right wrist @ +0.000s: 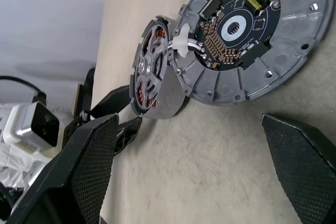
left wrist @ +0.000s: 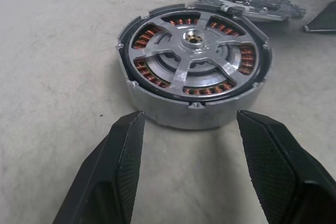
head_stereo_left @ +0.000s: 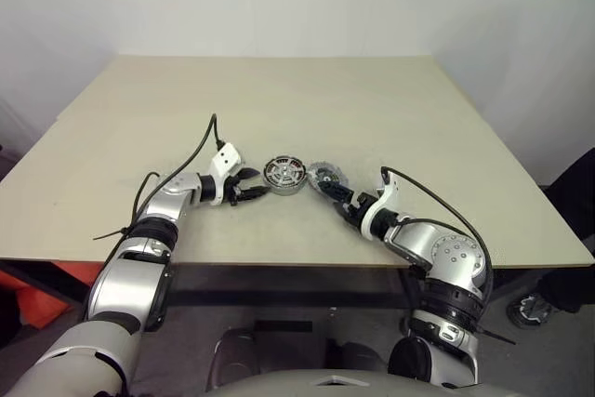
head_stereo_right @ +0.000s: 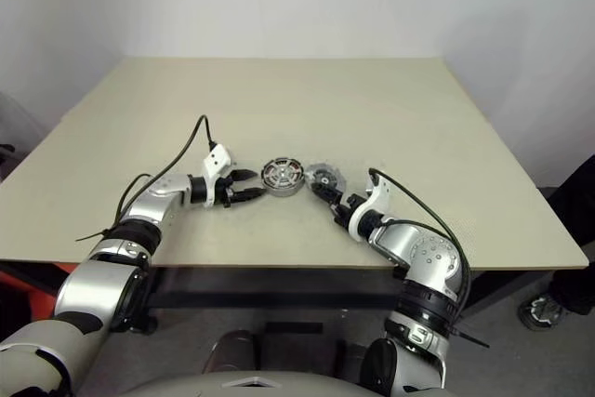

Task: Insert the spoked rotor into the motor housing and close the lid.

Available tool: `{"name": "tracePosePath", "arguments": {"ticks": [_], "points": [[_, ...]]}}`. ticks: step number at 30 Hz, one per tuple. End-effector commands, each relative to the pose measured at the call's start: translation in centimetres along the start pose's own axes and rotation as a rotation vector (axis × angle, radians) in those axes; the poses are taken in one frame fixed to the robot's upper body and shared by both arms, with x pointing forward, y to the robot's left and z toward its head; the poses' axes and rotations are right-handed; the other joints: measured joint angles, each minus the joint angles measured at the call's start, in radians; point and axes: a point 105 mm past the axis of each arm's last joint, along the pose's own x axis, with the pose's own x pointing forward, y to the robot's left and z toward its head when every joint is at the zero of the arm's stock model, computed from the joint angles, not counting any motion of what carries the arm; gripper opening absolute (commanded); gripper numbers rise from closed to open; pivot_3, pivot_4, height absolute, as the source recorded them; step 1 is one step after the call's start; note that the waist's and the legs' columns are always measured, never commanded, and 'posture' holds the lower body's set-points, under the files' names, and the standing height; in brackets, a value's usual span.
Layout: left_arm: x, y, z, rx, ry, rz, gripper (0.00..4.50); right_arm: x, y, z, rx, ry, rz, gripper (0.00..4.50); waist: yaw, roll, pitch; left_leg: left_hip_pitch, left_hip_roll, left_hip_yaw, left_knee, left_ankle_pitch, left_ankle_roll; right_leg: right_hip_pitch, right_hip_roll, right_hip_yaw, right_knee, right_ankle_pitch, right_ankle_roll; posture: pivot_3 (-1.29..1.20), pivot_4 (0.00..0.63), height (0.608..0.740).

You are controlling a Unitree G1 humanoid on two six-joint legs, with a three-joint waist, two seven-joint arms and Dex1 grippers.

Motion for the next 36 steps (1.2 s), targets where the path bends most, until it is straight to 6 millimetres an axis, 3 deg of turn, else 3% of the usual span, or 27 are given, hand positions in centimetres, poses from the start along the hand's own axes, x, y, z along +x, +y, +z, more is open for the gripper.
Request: {"name": "tracePosePath", "arguments": {"ticks": [1, 8, 10, 11, 12, 13, 14, 15, 16, 17, 18, 19, 20, 21, 23, 36], "points": [[-0.1, 0.6, 1.5, 0.043, -0.024, 0.007, 2.98, 0.6, -2.0, -1.1, 0.065, 0.010, -0.076, 4.48, -0.001, 0.000, 0.000, 0.001, 0.000, 0.000, -0.002, 0.000, 0.000, 0.003, 0.000, -0.001, -0.006, 0.000, 0.000, 0.00, 0.000, 0.740], [-0.1, 0.5, 1.4, 0.044, -0.021, 0.003, 2.98, 1.7, -2.2, 0.5, 0.095, -0.063, -0.072, 4.48, -0.022, 0.001, 0.000, 0.008, 0.000, -0.002, -0.002, -0.002, 0.003, 0.012, -0.009, -0.021, -0.024, 0.000, 0.000, 0.00, 0.000, 0.740], [-0.1, 0.5, 1.4, 0.044, -0.020, 0.002, 2.98, 2.0, -2.2, 1.3, 0.100, -0.095, -0.069, 4.48, -0.027, 0.011, 0.005, 0.011, 0.003, -0.005, -0.002, -0.003, 0.004, 0.018, -0.011, -0.035, -0.035, 0.000, 0.000, 0.00, 0.000, 0.740], [-0.1, 0.5, 1.4, 0.044, -0.020, 0.002, 2.98, 2.1, -2.3, 1.7, 0.102, -0.108, -0.070, 4.48, -0.028, 0.023, 0.009, 0.013, 0.007, -0.009, -0.003, -0.004, 0.006, 0.026, -0.012, -0.051, -0.046, 0.000, 0.000, 0.00, 0.000, 0.740], [-0.1, 0.5, 1.4, 0.044, -0.019, 0.002, 2.98, 2.1, -2.4, 2.1, 0.100, -0.117, -0.070, 4.48, -0.012, 0.026, 0.012, 0.010, 0.020, -0.013, -0.005, -0.005, 0.007, 0.038, -0.014, -0.068, -0.050, 0.000, 0.000, 0.00, 0.000, 0.740], [-0.1, 0.5, 1.4, 0.044, -0.019, 0.002, 2.98, 2.2, -2.4, 2.5, 0.098, -0.126, -0.068, 4.48, 0.016, 0.008, 0.006, 0.002, 0.023, -0.003, -0.007, -0.005, 0.007, 0.032, -0.021, -0.071, 0.011, -0.027, 0.002, 0.00, 0.000, 0.740], [-0.1, 0.5, 1.4, 0.044, -0.019, 0.003, 2.98, 2.3, -2.3, 2.8, 0.095, -0.135, -0.066, 4.48, 0.031, -0.029, -0.007, -0.005, 0.028, 0.027, -0.006, -0.005, 0.007, 0.033, -0.020, -0.045, 0.093, -0.047, -0.007, 0.00, 0.000, 0.740], [-0.1, 0.5, 1.4, 0.044, -0.018, 0.003, 2.98, 2.4, -2.4, 3.2, 0.092, -0.142, -0.064, 4.48, 0.043, -0.016, 0.002, 0.002, 0.026, 0.057, 0.000, -0.003, 0.003, 0.033, -0.020, 0.001, 0.106, -0.125, -0.003, 0.00, 0.000, 0.740], [-0.2, 0.5, 1.4, 0.044, -0.018, 0.003, 2.98, 2.4, -2.4, 3.5, 0.091, -0.146, -0.062, 4.48, 0.063, -0.002, 0.000, 0.001, 0.024, 0.048, 0.038, -0.026, -0.009, 0.023, -0.026, 0.003, 0.113, -0.125, -0.010, 0.00, 0.000, 0.740], [-0.2, 0.5, 1.4, 0.044, -0.018, 0.004, 2.98, 2.5, -2.3, 3.8, 0.083, -0.150, -0.059, 4.48, 0.068, 0.008, -0.006, -0.001, 0.003, 0.005, 0.079, -0.031, -0.007, 0.026, -0.026, 0.005, 0.113, -0.125, -0.010, 0.00, 0.000, 0.740], [-0.2, 0.6, 1.4, 0.044, -0.017, 0.004, 2.98, 2.6, -2.2, 4.1, 0.076, -0.154, -0.054, 4.48, 0.061, 0.008, -0.008, 0.014, -0.021, -0.018, 0.068, -0.043, -0.001, 0.021, -0.024, 0.003, 0.109, -0.123, -0.006, 0.00, 0.000, 0.740], [-0.2, 0.6, 1.4, 0.043, -0.017, 0.005, 2.98, 2.7, -2.1, 4.2, 0.071, -0.154, -0.049, 4.48, 0.054, 0.003, -0.010, 0.021, -0.021, -0.011, 0.033, -0.043, -0.004, 0.018, -0.017, 0.005, 0.098, -0.118, -0.005, 0.00, 0.000, 0.740], [-0.2, 0.6, 1.4, 0.043, -0.017, 0.005, 2.98, 2.7, -2.1, 4.3, 0.069, -0.154, -0.047, 4.48, 0.051, 0.003, -0.010, 0.020, -0.014, 0.001, 0.017, -0.035, -0.018, 0.019, -0.014, 0.006, 0.078, -0.098, -0.006, 0.00, 0.000, 0.740], [-0.2, 0.6, 1.3, 0.043, -0.017, 0.006, 2.98, 2.8, -2.0, 4.4, 0.068, -0.153, -0.045, 4.48, 0.048, 0.003, -0.010, 0.016, -0.014, 0.001, 0.016, -0.031, -0.023, 0.021, -0.012, 0.005, 0.066, -0.073, -0.010, 0.00, 0.000, 0.740], [-0.2, 0.6, 1.3, 0.042, -0.018, 0.006, 2.98, 2.9, -1.8, 4.5, 0.062, -0.154, -0.040, 4.48, 0.038, 0.003, -0.010, 0.012, -0.009, 0.001, 0.016, -0.030, -0.024, 0.023, -0.009, 0.002, 0.054, -0.064, -0.012, 0.00, 0.000, 0.740], [-0.3, 0.3, 0.9, 0.038, -0.017, 0.003, 2.98, 3.4, -2.6, 6.8, -0.025, -0.268, -0.092, 4.48, 0.028, 0.002, -0.010, 0.004, -0.007, 0.002, 0.014, -0.028, -0.027, 0.023, -0.005, 0.002, 0.040, -0.061, -0.011, 0.00, 0.000, 0.740]]}}
